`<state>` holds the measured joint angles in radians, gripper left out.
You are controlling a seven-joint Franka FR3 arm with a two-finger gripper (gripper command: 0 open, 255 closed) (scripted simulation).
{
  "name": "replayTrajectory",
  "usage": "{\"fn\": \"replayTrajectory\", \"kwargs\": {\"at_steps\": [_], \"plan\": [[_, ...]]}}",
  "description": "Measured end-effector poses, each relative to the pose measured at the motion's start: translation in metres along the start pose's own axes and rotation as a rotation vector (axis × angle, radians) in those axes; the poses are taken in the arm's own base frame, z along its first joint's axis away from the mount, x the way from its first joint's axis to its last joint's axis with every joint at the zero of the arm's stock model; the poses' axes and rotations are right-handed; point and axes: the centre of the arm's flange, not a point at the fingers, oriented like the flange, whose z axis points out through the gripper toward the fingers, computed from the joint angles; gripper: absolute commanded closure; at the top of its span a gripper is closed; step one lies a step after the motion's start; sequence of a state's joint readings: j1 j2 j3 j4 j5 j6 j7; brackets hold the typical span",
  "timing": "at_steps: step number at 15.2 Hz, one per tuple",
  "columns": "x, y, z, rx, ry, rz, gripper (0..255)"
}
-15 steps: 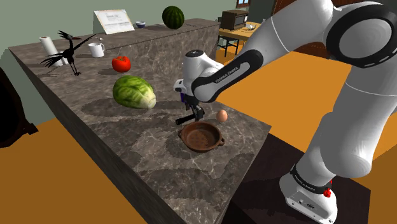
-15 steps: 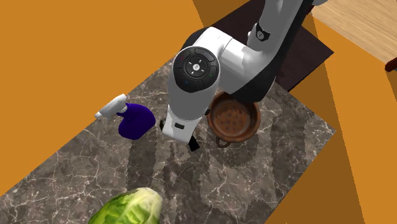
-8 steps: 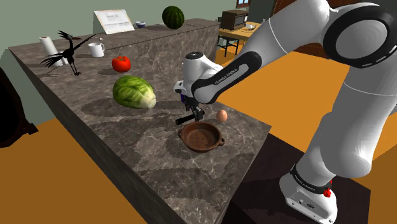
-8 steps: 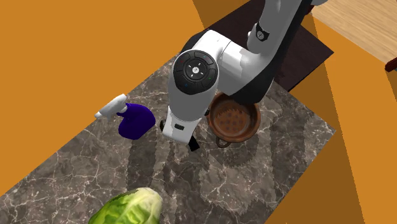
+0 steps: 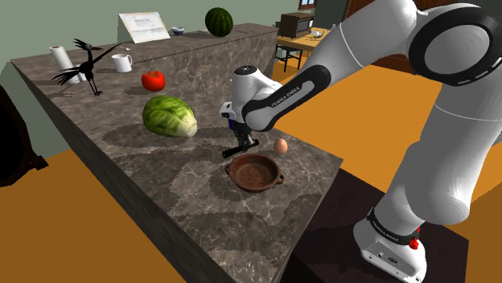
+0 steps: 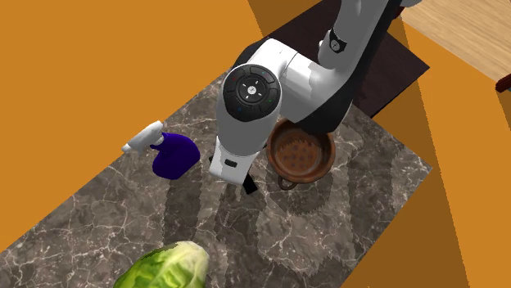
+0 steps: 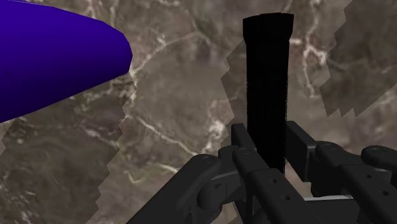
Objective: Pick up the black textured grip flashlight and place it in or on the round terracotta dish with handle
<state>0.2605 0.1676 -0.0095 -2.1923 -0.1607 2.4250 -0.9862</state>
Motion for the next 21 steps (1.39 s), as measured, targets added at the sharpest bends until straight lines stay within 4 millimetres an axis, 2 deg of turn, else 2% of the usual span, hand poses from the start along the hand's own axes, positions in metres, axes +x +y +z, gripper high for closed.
{"fn": "replayTrajectory", "kwargs": {"at_steps": [5, 21], "plan": [[0.0, 0.0, -0.006, 0.0, 0.0, 0.0, 255], [-0.006, 0.01, -0.089, 0.0, 0.0, 0.0, 255]]}}
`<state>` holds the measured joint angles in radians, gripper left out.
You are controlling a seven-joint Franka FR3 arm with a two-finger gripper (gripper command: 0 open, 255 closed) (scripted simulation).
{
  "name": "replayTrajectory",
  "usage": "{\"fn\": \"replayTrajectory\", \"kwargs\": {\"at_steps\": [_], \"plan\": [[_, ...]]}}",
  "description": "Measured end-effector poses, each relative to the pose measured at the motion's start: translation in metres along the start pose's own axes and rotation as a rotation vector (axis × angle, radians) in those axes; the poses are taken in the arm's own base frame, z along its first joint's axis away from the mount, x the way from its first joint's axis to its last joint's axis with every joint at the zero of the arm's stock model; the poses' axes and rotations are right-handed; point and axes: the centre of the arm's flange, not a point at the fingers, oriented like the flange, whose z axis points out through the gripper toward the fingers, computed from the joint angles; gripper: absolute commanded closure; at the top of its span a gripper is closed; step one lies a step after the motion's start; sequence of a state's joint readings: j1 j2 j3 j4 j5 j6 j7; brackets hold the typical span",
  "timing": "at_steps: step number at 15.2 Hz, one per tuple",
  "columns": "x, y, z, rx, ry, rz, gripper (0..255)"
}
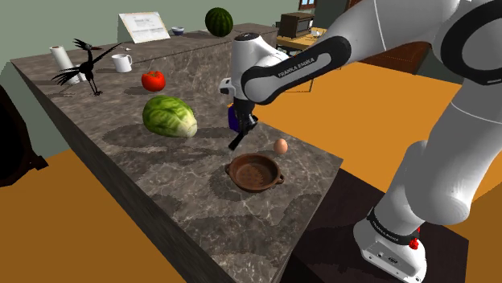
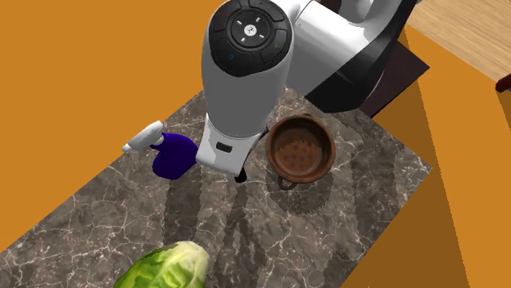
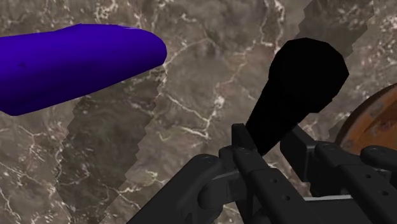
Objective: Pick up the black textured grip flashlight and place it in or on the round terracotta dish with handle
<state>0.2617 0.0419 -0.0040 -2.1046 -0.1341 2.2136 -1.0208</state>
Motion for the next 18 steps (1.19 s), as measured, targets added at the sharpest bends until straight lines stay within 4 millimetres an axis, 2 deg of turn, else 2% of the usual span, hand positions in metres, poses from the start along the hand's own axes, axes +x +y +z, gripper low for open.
{"fn": "replayTrajectory", "kwargs": {"at_steps": [5, 6, 12, 17, 18], "plan": [[-0.001, 0.003, -0.025, 0.0, 0.0, 0.0, 255], [0.0, -0.004, -0.03, 0.001, 0.0, 0.0, 255], [0.015, -0.071, -0.041, -0.001, 0.001, 0.0, 255], [0.034, -0.137, -0.05, 0.001, 0.001, -0.001, 255], [0.037, -0.143, -0.05, 0.0, 0.0, -0.001, 255]]}}
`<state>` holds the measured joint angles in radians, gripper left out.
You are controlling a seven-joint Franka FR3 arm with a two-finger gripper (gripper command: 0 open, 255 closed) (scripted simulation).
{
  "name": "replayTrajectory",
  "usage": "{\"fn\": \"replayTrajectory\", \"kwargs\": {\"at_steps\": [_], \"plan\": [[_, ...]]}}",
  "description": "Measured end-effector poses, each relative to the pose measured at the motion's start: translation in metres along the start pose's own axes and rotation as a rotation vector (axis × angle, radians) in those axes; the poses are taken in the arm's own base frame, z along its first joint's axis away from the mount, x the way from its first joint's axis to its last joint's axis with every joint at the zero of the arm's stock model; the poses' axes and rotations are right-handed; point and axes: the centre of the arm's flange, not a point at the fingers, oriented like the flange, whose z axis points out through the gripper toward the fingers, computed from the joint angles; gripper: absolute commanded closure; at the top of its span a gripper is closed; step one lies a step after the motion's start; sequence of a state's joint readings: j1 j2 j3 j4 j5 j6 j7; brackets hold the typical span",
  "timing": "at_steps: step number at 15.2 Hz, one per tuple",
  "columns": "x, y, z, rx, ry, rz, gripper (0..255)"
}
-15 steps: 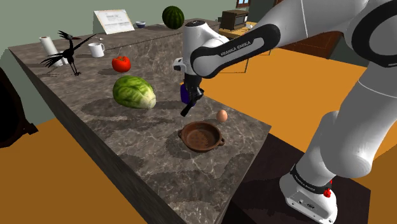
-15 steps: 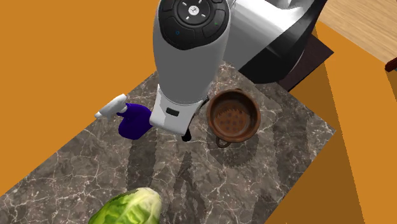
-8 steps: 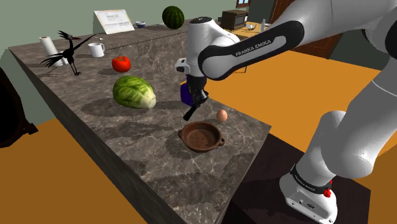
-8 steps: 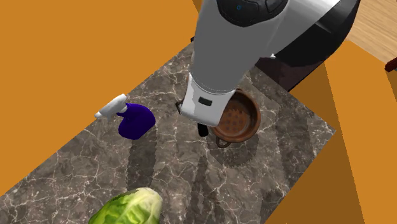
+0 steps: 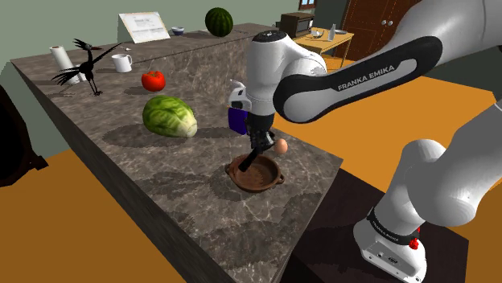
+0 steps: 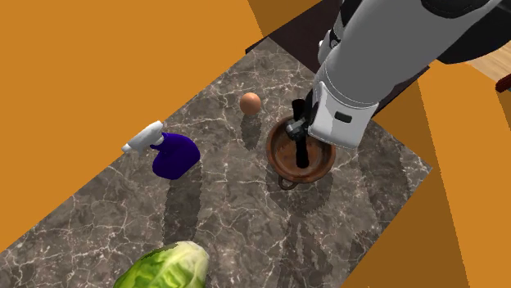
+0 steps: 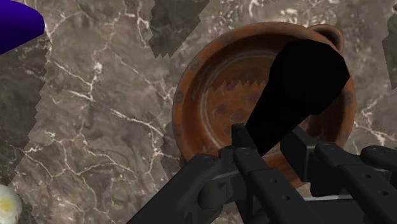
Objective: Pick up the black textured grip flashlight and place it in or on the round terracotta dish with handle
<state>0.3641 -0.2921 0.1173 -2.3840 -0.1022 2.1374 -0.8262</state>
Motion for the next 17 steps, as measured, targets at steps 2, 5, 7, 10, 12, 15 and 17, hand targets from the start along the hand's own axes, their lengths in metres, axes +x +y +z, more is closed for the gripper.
{"fn": "replayTrajectory", "kwargs": {"at_steps": [2, 5, 7, 10, 12, 15, 17], "plan": [[0.002, -0.005, 0.007, 0.0, 0.0, 0.001, 255], [0.003, -0.009, 0.021, 0.0, -0.001, 0.001, 255], [0.002, -0.009, 0.032, 0.0, -0.001, 0.001, 255], [0.003, -0.01, 0.045, -0.004, 0.0, 0.005, 255], [0.004, -0.011, 0.056, -0.004, 0.001, 0.006, 255], [0.003, -0.013, 0.067, -0.003, 0.0, 0.005, 255], [0.005, -0.014, 0.069, -0.001, 0.0, 0.002, 255]]}}
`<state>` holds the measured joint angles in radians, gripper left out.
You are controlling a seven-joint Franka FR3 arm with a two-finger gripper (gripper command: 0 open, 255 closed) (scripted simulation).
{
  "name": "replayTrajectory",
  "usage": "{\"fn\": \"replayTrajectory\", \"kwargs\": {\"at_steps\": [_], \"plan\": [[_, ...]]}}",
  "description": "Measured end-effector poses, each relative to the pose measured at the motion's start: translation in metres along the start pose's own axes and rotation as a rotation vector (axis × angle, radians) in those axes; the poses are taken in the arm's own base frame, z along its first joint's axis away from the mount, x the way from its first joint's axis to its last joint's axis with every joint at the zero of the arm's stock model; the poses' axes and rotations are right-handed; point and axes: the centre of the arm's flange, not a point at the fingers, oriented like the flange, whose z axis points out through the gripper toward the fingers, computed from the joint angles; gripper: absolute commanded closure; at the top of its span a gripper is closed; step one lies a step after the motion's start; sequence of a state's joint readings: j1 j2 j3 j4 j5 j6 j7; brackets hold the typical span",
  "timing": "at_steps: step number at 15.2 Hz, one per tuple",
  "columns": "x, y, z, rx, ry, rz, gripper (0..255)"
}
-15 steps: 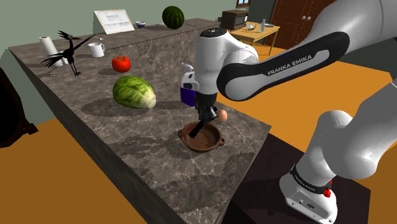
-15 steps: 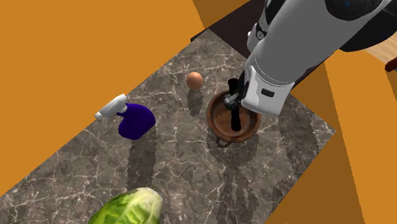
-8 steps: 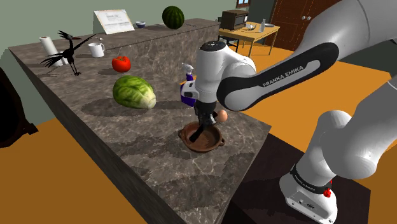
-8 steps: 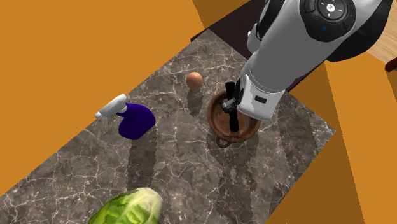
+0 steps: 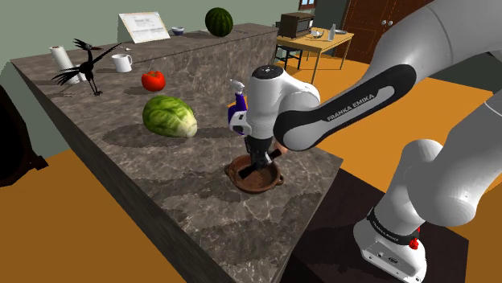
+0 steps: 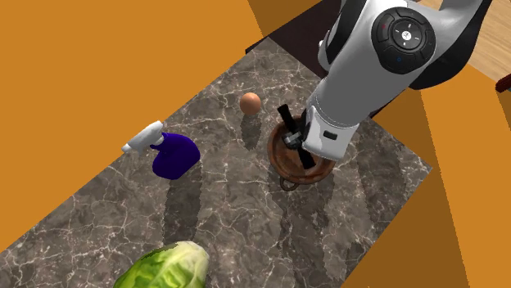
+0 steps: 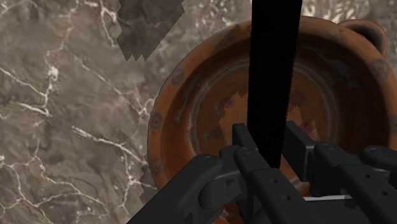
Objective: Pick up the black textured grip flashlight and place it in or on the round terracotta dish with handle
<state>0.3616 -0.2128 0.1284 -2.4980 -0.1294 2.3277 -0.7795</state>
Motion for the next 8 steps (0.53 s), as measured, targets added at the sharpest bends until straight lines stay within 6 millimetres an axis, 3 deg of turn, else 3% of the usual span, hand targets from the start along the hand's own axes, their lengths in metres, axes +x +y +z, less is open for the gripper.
{"fn": "replayTrajectory", "kwargs": {"at_steps": [3, 4, 8], "plan": [[0.0005, -0.0006, 0.0008, 0.001, 0.0, -0.001, 255], [0.0005, -0.0007, 0.0008, 0.001, 0.0, -0.001, 0], [0.0005, -0.0007, 0.0008, 0.0, 0.0, -0.001, 0]]}}
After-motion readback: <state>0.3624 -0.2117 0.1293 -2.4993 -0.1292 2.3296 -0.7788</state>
